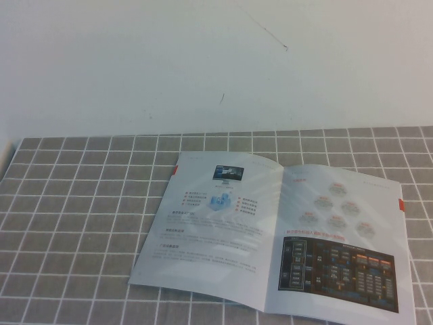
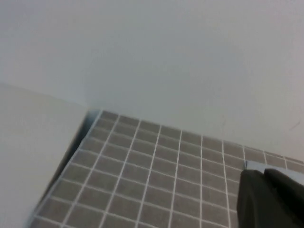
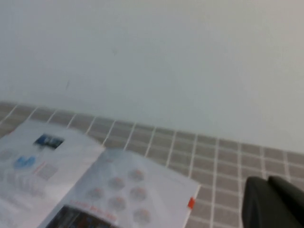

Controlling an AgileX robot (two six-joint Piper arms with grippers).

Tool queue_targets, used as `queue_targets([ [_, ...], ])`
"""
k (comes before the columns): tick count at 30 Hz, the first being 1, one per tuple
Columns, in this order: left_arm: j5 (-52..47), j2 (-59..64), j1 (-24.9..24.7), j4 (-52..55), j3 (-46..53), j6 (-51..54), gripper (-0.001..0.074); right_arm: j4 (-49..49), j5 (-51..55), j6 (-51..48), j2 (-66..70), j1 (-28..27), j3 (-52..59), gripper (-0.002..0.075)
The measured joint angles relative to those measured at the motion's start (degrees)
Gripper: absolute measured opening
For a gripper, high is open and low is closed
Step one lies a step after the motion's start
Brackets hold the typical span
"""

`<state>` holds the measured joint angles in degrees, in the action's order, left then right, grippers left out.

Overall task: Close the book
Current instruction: 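Close the open booklet and leave it lying on the table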

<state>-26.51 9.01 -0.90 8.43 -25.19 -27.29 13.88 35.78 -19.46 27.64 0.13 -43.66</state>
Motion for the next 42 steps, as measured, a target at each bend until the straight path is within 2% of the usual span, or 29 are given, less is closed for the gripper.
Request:
queue_targets([
  [3, -0.15, 3.30, 0.00, -2.25, 0.74, -3.47, -0.0004, 7.31, 3.27, -10.01, 7.23, 0.00, -0.48, -0.0001],
  [6, 2.35, 7.01, 0.00, -9.88, 1.32, -4.56, -0.0004, 14.48, 4.19, -19.44, 13.95, 0.00, -0.48, -0.0001],
  [13, 5.69, 18.92, -2.06, -33.24, -0.07, 17.62, -0.0004, 23.04, 3.97, -33.39, 31.14, 0.00, -0.48, -0.0001],
  [19, 5.31, 33.55, -2.49, -43.51, -4.71, 28.65, -0.0004, 27.00, 1.99, -36.92, 45.04, 0.11, -1.05, -0.0001],
  [27, 4.81, 51.60, -2.56, -46.51, -13.76, 41.23, -0.0004, 31.40, 0.13, -39.95, 52.30, 0.57, -4.53, -0.0001],
  [36, 2.77, 68.62, -2.56, -55.53, -22.10, 56.37, -0.0004, 32.63, -11.30, -42.77, 60.88, 10.36, -4.92, -0.0001],
  [42, -0.68, 78.82, -2.72, -67.46, -27.58, 72.78, -0.0004, 32.93, -14.19, -43.10, 69.38, 11.53, -4.92, -0.0001],
])
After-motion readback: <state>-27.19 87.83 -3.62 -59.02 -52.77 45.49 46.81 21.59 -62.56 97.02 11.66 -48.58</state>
